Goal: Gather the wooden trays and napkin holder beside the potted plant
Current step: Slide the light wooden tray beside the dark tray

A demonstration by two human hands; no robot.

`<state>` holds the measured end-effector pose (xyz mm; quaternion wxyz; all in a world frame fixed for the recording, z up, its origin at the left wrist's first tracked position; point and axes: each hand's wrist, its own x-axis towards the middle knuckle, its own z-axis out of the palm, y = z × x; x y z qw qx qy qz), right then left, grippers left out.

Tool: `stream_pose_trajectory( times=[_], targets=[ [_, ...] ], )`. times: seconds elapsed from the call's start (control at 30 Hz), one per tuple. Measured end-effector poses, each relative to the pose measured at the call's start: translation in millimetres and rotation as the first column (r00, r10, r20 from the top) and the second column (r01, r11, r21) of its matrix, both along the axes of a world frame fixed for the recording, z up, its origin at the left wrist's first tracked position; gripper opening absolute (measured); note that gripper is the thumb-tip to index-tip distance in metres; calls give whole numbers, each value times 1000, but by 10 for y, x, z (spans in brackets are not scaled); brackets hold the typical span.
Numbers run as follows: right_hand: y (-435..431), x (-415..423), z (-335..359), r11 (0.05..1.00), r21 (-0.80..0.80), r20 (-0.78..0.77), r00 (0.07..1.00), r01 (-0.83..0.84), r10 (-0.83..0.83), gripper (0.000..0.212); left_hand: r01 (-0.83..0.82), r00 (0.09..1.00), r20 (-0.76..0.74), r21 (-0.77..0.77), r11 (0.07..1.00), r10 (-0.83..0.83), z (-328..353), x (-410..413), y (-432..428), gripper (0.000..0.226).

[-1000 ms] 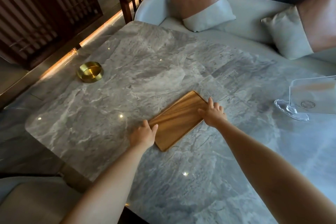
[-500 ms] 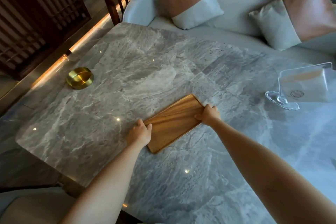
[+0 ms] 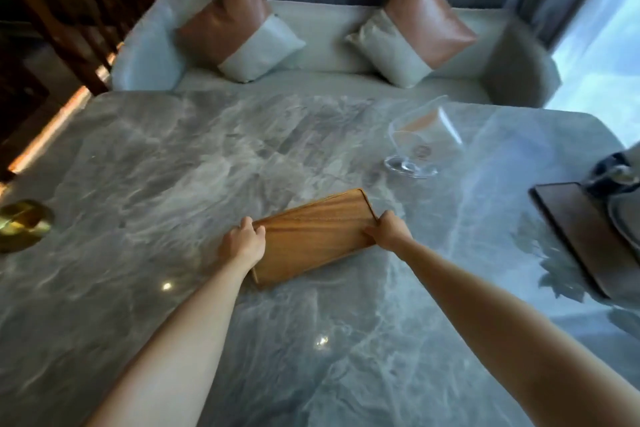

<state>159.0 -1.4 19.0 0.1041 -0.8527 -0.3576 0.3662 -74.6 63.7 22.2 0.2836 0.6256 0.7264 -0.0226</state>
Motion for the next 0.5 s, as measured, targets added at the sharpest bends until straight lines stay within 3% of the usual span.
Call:
stream_pose_trajectory(
  times=[0.1, 0.2, 0.3, 0.5],
  targets=[
    [-286, 395, 35, 995, 39, 15, 996, 89, -89, 21, 97, 995, 7, 11, 995, -97, 44, 457, 42, 44],
    [-592, 790, 60, 984, 38, 24, 984, 176, -177, 36, 188, 981, 48, 15, 982, -189, 29, 960, 62, 45],
    [-942, 1154, 75, 959, 31, 17, 959, 281, -281, 38, 268, 962, 59, -1, 963, -267, 30, 1480, 7, 47],
    [-1585, 1675, 29, 854, 57, -156, 850, 517, -504, 23, 469, 881, 75, -16, 883, -467, 12, 2529, -164, 49]
  ],
)
